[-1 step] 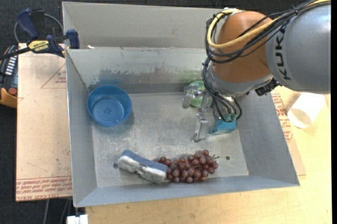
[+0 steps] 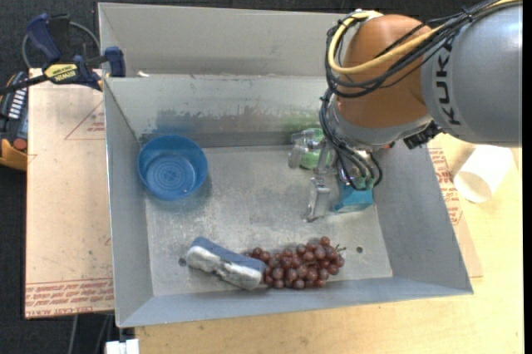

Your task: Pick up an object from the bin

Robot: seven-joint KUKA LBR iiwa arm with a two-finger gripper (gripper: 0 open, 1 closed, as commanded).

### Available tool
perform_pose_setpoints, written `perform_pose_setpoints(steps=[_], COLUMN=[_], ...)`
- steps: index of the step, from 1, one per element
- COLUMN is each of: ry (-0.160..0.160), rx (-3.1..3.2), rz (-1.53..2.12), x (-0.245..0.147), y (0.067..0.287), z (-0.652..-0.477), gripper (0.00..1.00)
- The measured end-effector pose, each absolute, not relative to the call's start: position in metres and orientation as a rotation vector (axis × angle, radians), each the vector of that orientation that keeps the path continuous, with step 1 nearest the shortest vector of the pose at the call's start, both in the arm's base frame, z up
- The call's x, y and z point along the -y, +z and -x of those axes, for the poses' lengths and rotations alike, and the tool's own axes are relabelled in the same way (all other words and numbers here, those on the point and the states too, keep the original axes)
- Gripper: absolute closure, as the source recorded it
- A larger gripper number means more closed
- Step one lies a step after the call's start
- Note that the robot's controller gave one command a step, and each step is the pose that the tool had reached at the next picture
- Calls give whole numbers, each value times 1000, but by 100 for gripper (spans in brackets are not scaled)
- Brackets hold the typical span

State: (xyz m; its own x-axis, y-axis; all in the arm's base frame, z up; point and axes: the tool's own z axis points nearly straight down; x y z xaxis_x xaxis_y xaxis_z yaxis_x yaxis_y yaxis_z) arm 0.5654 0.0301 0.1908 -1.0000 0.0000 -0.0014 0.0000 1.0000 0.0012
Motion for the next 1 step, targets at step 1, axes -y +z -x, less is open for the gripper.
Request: perform_pose_setpoints(steps=[1], ry=[6], rx=[-3114], rz=[407], x=[-1], y=[88], z=[-511], gripper=[0])
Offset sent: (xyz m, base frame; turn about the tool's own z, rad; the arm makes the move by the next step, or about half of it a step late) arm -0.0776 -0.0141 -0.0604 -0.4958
